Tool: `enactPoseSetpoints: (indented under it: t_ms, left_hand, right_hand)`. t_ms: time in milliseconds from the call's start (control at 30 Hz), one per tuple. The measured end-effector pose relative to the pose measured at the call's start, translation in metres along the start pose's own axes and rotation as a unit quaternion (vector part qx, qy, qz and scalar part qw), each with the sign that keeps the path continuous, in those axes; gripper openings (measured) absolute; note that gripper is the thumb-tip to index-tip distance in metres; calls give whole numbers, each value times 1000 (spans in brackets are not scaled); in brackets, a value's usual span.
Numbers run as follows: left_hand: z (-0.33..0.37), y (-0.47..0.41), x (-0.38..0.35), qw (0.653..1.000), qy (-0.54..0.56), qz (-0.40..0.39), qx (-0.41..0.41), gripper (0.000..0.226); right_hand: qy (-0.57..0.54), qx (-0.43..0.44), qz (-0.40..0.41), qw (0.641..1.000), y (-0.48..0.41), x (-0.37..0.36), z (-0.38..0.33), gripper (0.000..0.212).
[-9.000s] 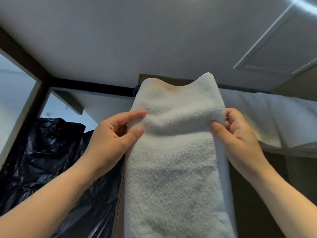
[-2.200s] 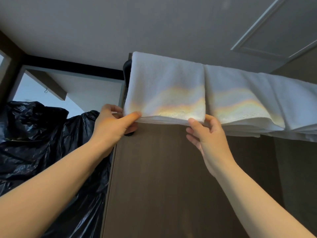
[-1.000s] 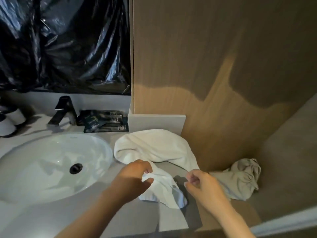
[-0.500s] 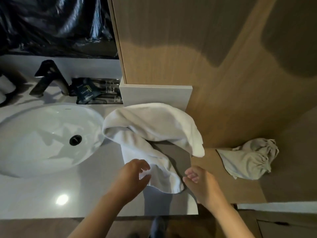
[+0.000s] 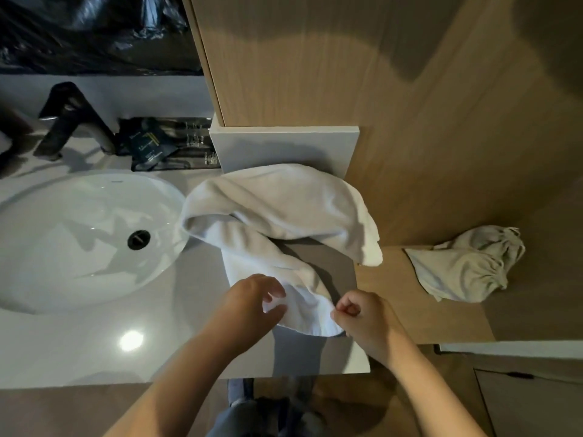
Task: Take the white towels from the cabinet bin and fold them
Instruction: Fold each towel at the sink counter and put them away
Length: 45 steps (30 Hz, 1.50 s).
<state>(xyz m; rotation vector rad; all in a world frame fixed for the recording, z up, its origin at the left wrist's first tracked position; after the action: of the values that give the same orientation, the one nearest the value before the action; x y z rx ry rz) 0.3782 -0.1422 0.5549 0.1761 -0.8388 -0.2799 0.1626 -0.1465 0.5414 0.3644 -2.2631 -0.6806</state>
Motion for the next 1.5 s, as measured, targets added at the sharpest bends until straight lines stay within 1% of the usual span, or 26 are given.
enactPoseSetpoints:
  t_ms: [67,133,267,433,500,600,700,800,867,933,1000,1100,1167,1233,1267,1367,1433,1500]
  left_hand:
    - [-1,2,3,1000,-3,-13,-1,14]
    - [0,5,7,1000,19,-22,2,11]
    - [9,12,9,997,65,-43,-26,8]
    - [6,18,5,997,33,-42,-60,32]
    - [3,20,2,997,37,-25,-66,34]
    - [3,21,2,993,72,30,-85,28]
    - [4,23,4,988,83,68,-109,21]
    - [9,24,8,982,90,93,-139,8]
    - [12,25,12,979,97,108,-146,13]
    - [11,26,17,978,104,115,-140,15]
    - [10,27,23,978,111,117,-130,14]
    - [6,30,34,979,110,114,-124,18]
    - [3,32,41,979,112,113,-128,14]
    - [-1,35,47,979,107,120,-128,12]
    - [-3,36,51,979,111,123,-121,13]
    - [-4,38,62,974,156,135,-92,14]
    - [-3,38,70,971,180,137,-81,19]
    - [-2,37,78,972,173,137,-86,28]
  right_hand:
    - [-4,-10,16,1000,1,0,-4,15]
    - [-3,-17,20,1000,2,0,-8,12]
    - [-63,-6,9,998,7,-5,-25,9]
    - [-112,30,30,993,14,-6,-47,12]
    - [-152,32,24,988,16,-6,-54,11]
    - [-227,29,12,973,21,-5,-62,9]
    - [-250,41,11,967,24,-5,-66,7]
    - [-267,56,15,962,27,-5,-66,8]
    - [-275,69,22,959,29,-4,-65,12]
    - [-269,88,43,958,30,-2,-65,11]
    - [-243,116,70,960,29,2,-65,4]
    - [-184,168,79,965,24,5,-69,13]
    - [-150,207,70,964,19,6,-75,21]
    - [-126,230,44,964,11,4,-83,25]
    - [-114,241,30,963,7,2,-87,24]
    - [-66,271,16,960,-5,-5,-95,10]
    - [-63,279,5,958,-7,-9,-101,8]
    - [-82,290,6,953,-4,-12,-107,10]
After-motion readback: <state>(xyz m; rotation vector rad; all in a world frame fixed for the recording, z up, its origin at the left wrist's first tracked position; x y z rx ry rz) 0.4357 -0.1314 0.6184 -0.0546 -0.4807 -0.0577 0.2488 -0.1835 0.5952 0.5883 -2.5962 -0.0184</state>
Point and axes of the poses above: each hand's wrist, its own y-axis away from the middle knuckle, its own x-axis out of the back of the hand, z = x × y, the point moved 2 cm from there along -y, towards the middle knuckle, and after that the axes turned 3 degrees about -x, right-handed, at the moved point
